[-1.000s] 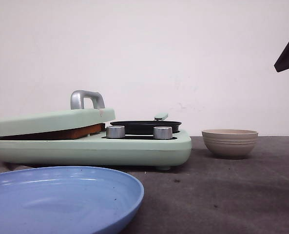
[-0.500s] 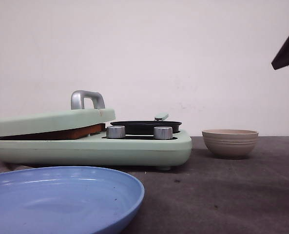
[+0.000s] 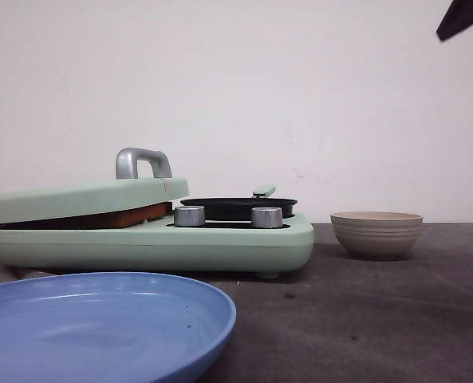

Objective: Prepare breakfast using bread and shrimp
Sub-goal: 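Open the left gripper and raise it away from the closed lid, then lower the right gripper to the rim of the cream shrimp bowl, then grip the bowl rim with the right gripper and lift it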

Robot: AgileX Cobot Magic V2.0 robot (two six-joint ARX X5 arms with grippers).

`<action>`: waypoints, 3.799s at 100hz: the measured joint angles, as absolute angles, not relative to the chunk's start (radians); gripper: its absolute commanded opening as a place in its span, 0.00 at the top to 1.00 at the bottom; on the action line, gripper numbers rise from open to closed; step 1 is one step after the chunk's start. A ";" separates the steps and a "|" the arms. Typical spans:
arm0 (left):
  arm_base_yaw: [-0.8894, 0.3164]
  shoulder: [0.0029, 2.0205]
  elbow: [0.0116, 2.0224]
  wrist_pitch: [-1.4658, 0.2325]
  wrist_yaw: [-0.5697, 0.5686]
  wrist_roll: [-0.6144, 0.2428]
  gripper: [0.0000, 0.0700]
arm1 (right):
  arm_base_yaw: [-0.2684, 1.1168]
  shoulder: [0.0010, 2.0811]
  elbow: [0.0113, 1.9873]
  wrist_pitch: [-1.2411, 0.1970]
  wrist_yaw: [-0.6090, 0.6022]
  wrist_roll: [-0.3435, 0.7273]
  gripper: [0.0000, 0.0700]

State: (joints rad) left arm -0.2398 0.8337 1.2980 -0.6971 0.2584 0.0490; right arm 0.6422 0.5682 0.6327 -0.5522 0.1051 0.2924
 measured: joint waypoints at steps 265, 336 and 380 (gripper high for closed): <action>-0.240 0.234 0.794 -0.805 -0.027 -0.025 0.50 | 0.039 2.013 1.570 -0.693 -0.210 0.128 0.71; -0.240 0.234 0.794 -0.805 -0.027 -0.025 0.50 | 0.040 2.058 1.576 -0.713 -0.218 0.131 1.00; -0.240 0.234 0.794 -0.805 -0.027 -0.025 0.50 | 0.040 2.012 1.576 -0.697 -0.259 0.131 1.00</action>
